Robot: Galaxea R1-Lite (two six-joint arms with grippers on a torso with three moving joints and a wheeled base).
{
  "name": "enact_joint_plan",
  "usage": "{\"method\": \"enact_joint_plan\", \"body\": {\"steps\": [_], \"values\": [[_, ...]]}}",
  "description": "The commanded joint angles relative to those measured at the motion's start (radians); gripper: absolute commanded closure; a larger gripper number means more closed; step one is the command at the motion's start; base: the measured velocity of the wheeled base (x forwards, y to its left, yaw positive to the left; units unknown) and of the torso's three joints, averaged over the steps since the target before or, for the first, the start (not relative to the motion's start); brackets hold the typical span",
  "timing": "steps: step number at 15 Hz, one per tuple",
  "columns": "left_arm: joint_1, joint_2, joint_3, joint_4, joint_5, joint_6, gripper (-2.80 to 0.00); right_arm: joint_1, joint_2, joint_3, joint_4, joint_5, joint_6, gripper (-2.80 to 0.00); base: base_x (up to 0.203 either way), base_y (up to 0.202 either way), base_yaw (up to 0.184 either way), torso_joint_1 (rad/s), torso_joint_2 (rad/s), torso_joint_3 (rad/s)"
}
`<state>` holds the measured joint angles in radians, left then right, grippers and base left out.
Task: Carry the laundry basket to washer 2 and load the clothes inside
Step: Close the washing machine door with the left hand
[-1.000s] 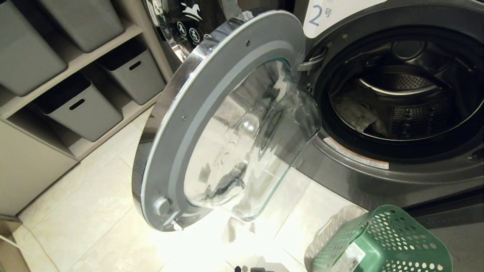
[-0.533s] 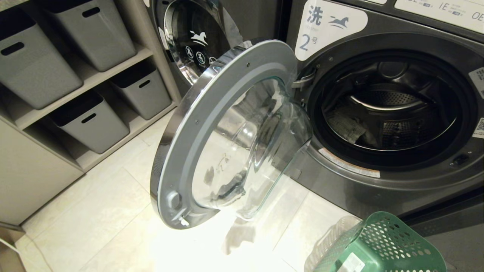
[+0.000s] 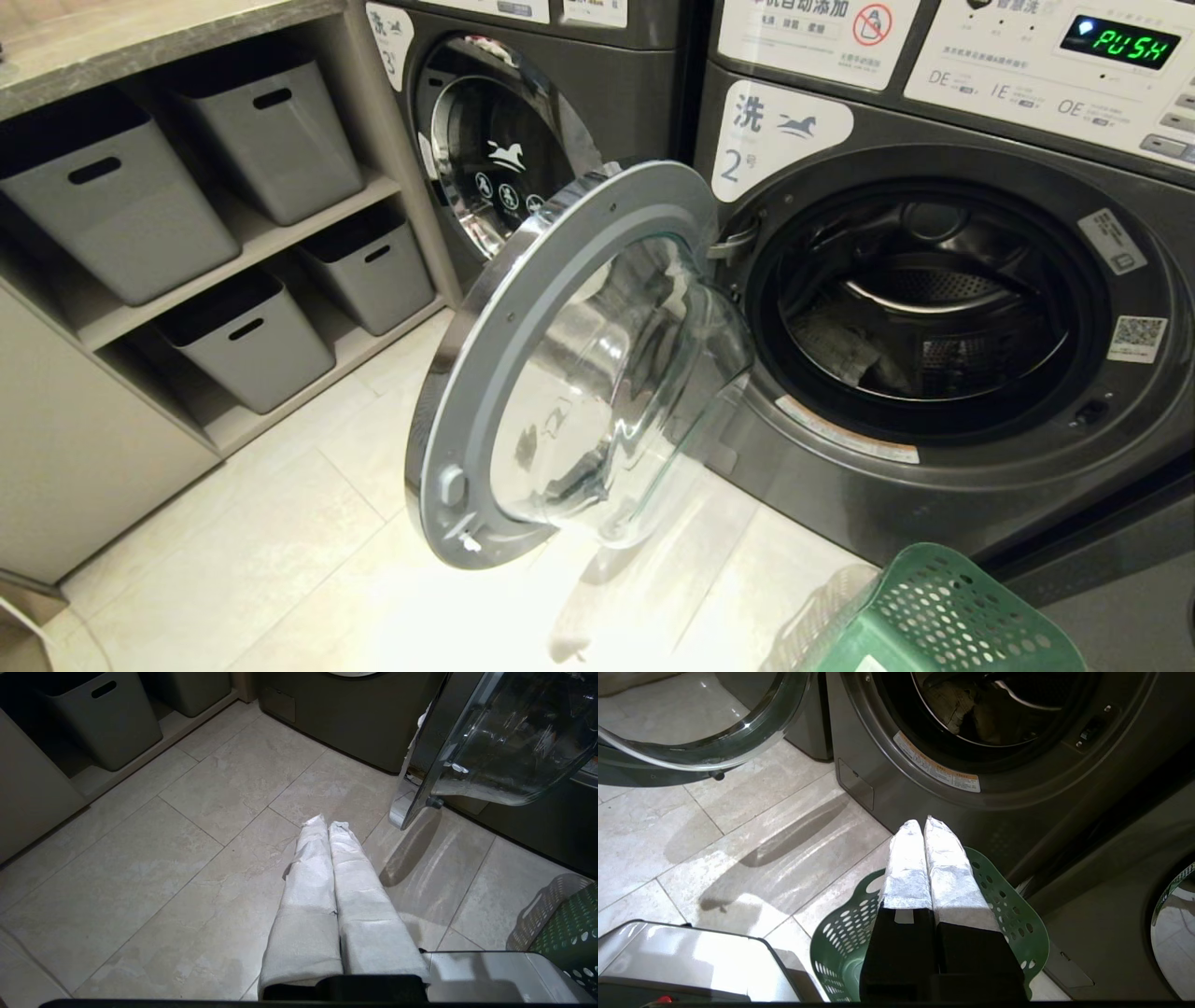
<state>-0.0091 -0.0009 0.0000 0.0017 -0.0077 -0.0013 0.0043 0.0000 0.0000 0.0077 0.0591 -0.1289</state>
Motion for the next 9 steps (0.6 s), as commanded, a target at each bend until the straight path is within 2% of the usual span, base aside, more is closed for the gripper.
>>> {"method": "enact_joint_plan", "body": {"steps": [1, 6, 9], "values": [[0.0, 0.001, 0.0, 0.0, 0.0, 0.0, 0.0, 0.0, 0.002, 0.0, 0.0, 0.001, -0.001, 0.0, 0.0, 0.0, 0.0, -0.002, 0.0, 0.208], [0.0, 0.001, 0.0, 0.0, 0.0, 0.0, 0.0, 0.0, 0.002, 0.0, 0.0, 0.001, 0.0, 0.0, 0.0, 0.0, 0.0, 0.005, 0.0, 0.204], [0.0, 0.001, 0.0, 0.0, 0.0, 0.01, 0.0, 0.0, 0.002, 0.0, 0.0, 0.001, 0.0, 0.0, 0.0, 0.0, 0.0, 0.001, 0.0, 0.093]]}}
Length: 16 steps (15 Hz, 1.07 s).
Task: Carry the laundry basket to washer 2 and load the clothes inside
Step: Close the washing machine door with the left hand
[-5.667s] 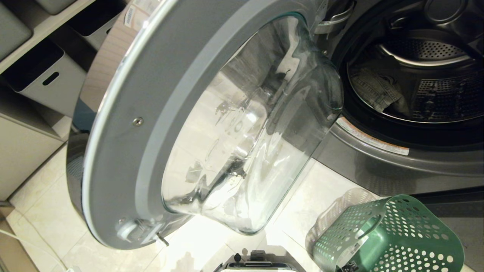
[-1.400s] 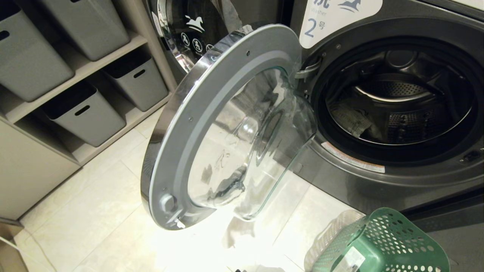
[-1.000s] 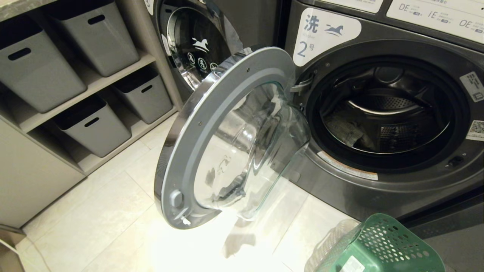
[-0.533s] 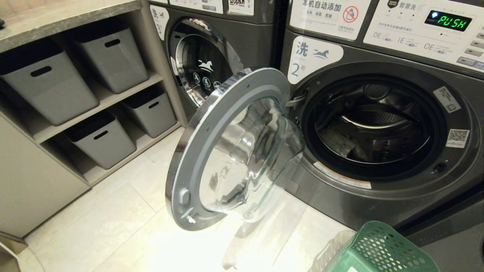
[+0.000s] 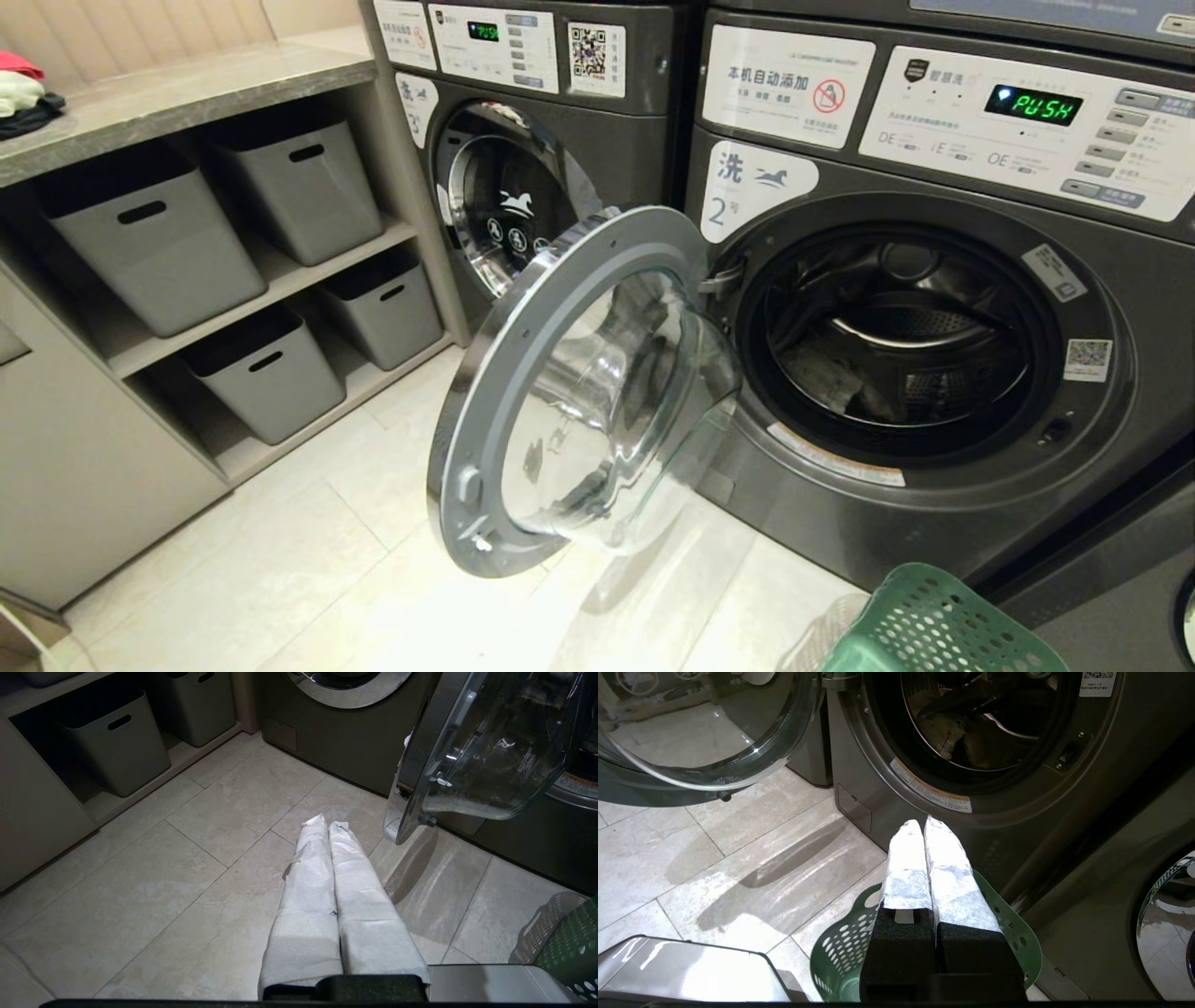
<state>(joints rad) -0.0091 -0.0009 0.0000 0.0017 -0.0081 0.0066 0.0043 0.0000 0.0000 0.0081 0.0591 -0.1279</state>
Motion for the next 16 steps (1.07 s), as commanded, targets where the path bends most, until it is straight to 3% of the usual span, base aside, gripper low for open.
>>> {"method": "enact_joint_plan", "body": {"steps": [1, 13, 16], "values": [[0.0, 0.001, 0.0, 0.0, 0.0, 0.003, 0.0, 0.0, 0.0, 0.0, 0.0, 0.001, 0.0, 0.0, 0.0, 0.0, 0.0, -0.003, 0.0, 0.028], [0.0, 0.001, 0.0, 0.0, -0.004, 0.0, 0.0, 0.0, 0.0, 0.0, 0.0, 0.001, -0.001, 0.0, 0.0, 0.0, 0.0, 0.0, 0.0, 0.0], [0.0, 0.001, 0.0, 0.0, -0.004, 0.0, 0.0, 0.0, 0.002, 0.0, 0.0, 0.001, -0.003, 0.0, -0.001, 0.004, -0.145, 0.001, 0.0, 0.0]]}}
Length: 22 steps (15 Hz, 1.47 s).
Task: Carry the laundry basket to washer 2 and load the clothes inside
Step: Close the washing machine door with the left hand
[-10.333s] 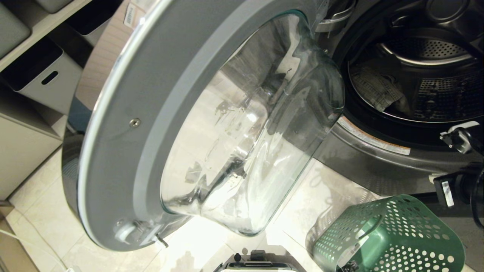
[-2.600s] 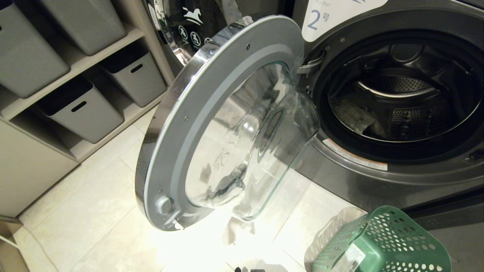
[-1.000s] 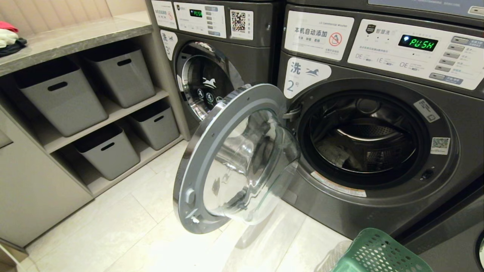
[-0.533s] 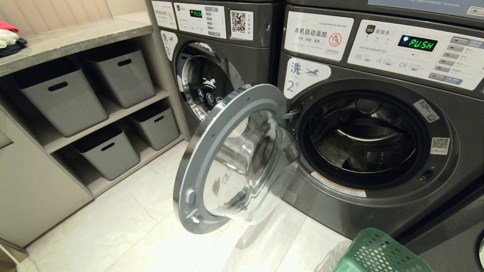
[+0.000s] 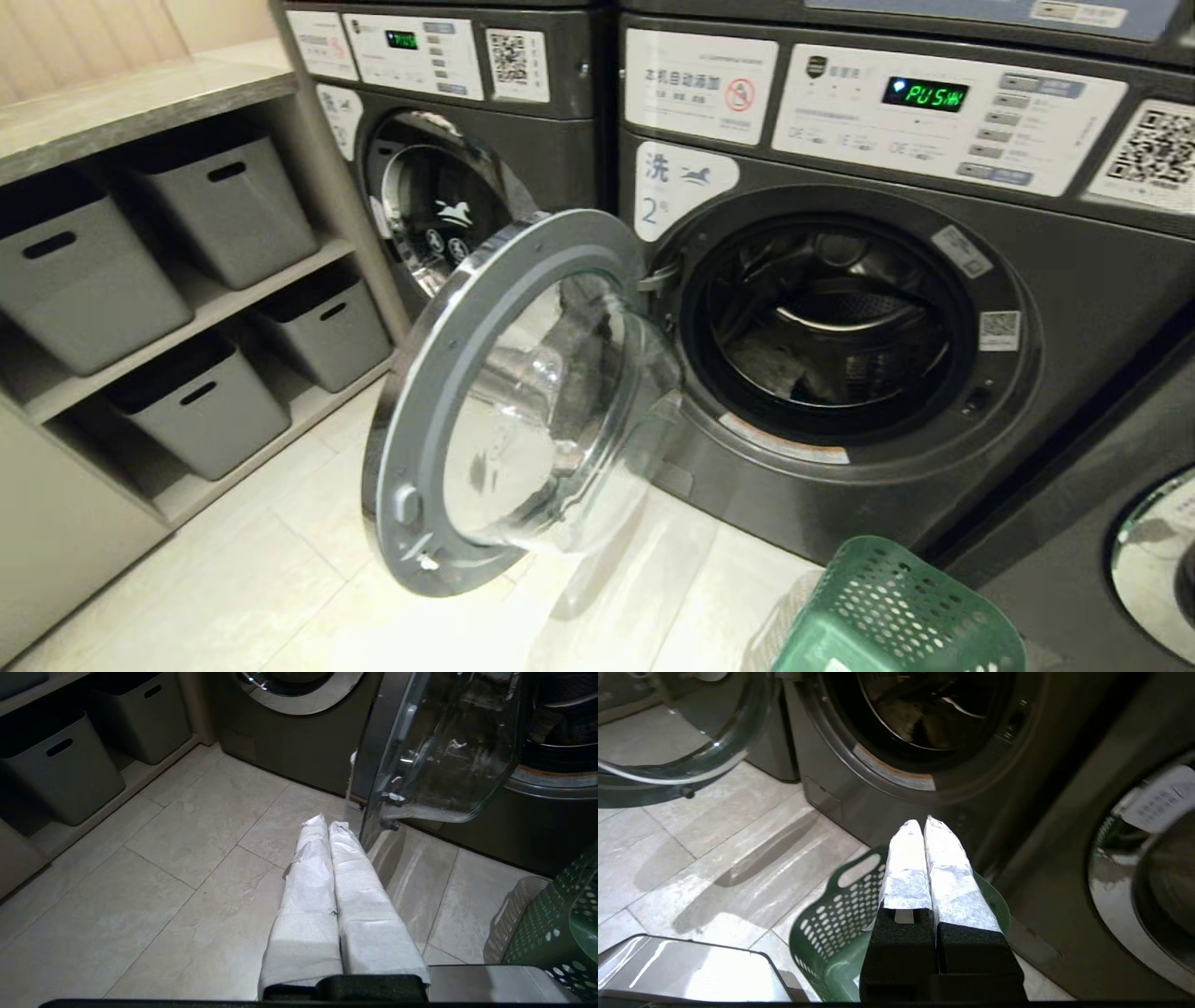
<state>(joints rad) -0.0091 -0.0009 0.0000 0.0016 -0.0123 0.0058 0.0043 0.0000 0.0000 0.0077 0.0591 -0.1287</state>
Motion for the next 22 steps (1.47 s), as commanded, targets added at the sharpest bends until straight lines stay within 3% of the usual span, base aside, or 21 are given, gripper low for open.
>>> {"method": "enact_joint_plan", "body": {"steps": [1, 13, 22], "values": [[0.0, 0.001, 0.0, 0.0, 0.0, 0.0, 0.0, 0.0, 0.0, 0.0, 0.0, 0.001, -0.001, 0.0, 0.002, 0.009, -0.174, 0.002, 0.0, 0.0], [0.0, 0.001, 0.0, 0.0, 0.0, 0.0, 0.0, 0.0, 0.001, 0.0, 0.0, -0.001, 0.004, 0.0, -0.001, 0.007, -0.17, 0.002, 0.0, 0.003], [0.0, 0.001, 0.0, 0.0, 0.005, -0.003, 0.0, 0.0, 0.002, 0.0, -0.002, 0.001, 0.001, 0.0, 0.0, 0.001, -0.011, 0.001, 0.0, 0.0]]}}
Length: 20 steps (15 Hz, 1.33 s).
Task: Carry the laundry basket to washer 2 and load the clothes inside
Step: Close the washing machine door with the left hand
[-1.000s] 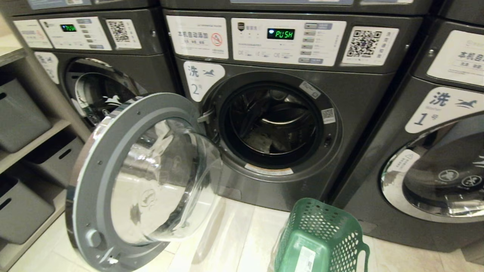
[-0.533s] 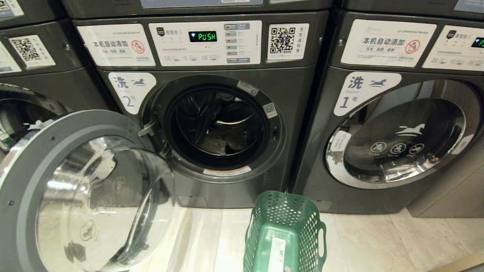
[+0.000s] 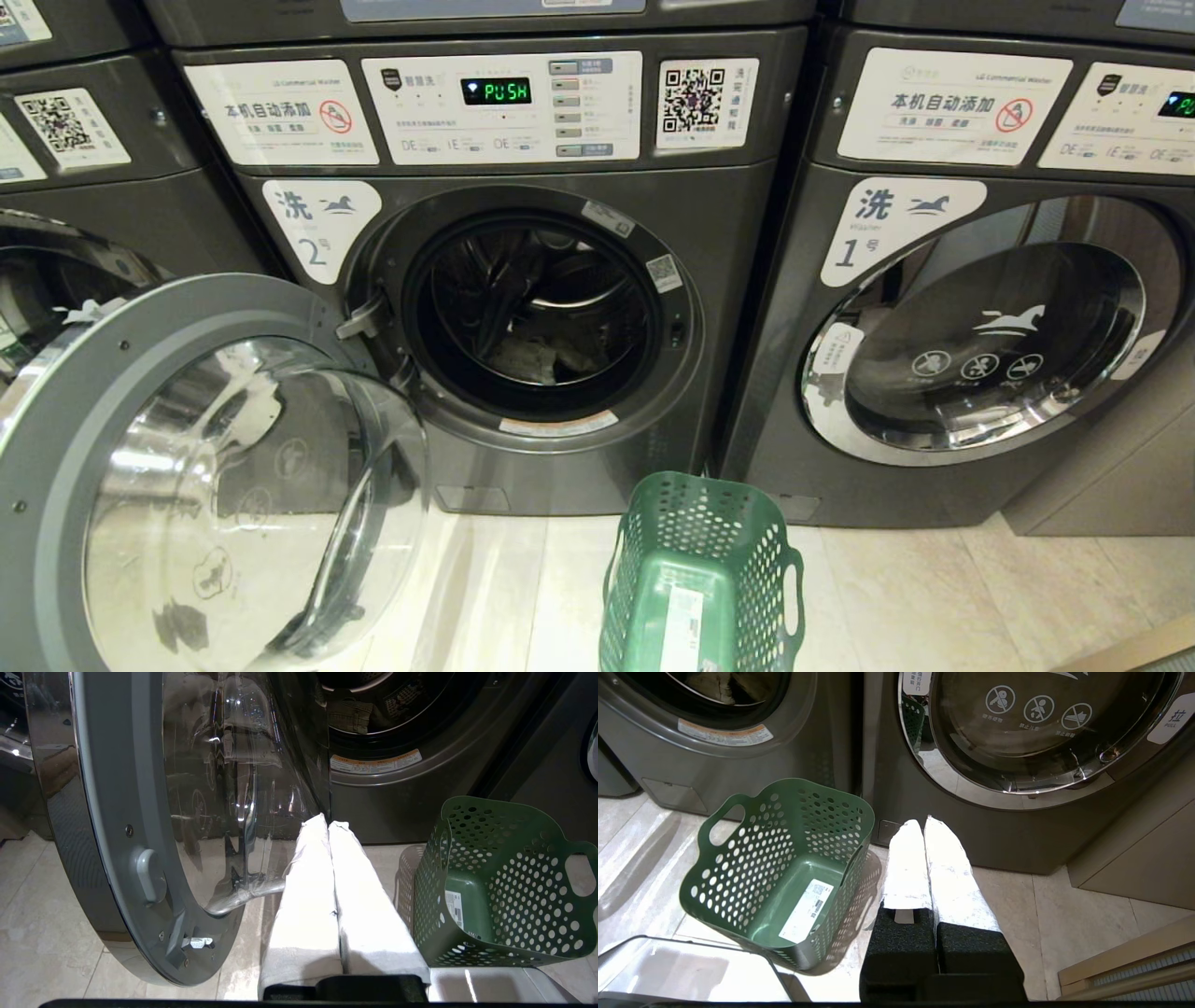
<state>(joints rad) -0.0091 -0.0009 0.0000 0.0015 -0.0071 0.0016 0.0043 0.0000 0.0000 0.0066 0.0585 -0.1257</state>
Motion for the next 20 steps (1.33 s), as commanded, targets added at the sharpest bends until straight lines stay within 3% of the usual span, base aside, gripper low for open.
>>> {"method": "enact_joint_plan", "body": {"steps": [1, 5, 7, 9, 11, 13, 15, 17, 19, 20], "values": [[0.0, 0.001, 0.0, 0.0, 0.001, -0.006, 0.0, 0.0, 0.001, 0.0, 0.0, 0.001, -0.002, 0.0, 0.0, 0.0, 0.0, 0.0, 0.0, 0.0], [0.0, 0.001, -0.015, -0.007, 0.0, -0.011, 0.0, 0.0, 0.0, 0.0, 0.0, 0.0, 0.003, 0.0, 0.0, 0.0, 0.0, 0.0, 0.0, 0.0], [0.0, 0.001, -0.121, -0.027, -0.002, 0.012, 0.0, 0.0, 0.001, 0.0, 0.0, 0.001, -0.003, 0.0, 0.0, 0.0, 0.0, 0.0, 0.0, 0.0], [0.001, 0.024, -0.305, 0.012, 0.013, 0.03, 0.0, 0.0, 0.002, 0.0, 0.0, 0.0, -0.002, 0.0, 0.0, 0.0, 0.0, 0.0, 0.0, 0.0], [-0.004, 0.12, -0.515, 0.087, 0.086, 0.033, 0.0, 0.0, 0.0, 0.0, 0.0, 0.0, 0.0, 0.0, 0.0, 0.0, 0.0, 0.0, 0.0, 0.0], [-0.03, 0.316, -0.653, 0.129, 0.208, -0.003, 0.0, 0.0, 0.001, 0.0, 0.0, 0.0, 0.005, 0.0, 0.0, 0.0, 0.0, 0.0, 0.0, 0.0], [-0.07, 0.518, -0.747, 0.15, 0.328, -0.108, 0.0, 0.0, 0.002, 0.0, 0.0, -0.003, 0.011, 0.0, 0.0, 0.0, 0.0, 0.0, 0.0, 0.0], [-0.095, 0.685, -0.794, 0.162, 0.394, -0.277, 0.0, 0.0, 0.0, 0.0, 0.0, -0.003, 0.02, 0.0, 0.0, 0.0, 0.0, 0.0, 0.0, 0.0], [-0.108, 0.767, -0.805, 0.194, 0.405, -0.502, 0.0, 0.0, 0.0, 0.0, -0.002, -0.011, 0.023, 0.0, 0.0, 0.0, 0.0, 0.0, 0.0, 0.0], [-0.095, 0.79, -0.786, 0.225, 0.394, -0.563, 0.0, 0.0, 0.0, 0.0, -0.001, -0.015, 0.025, 0.0, 0.0, 0.0, 0.0, 0.0, 0.0, 0.0]]}}
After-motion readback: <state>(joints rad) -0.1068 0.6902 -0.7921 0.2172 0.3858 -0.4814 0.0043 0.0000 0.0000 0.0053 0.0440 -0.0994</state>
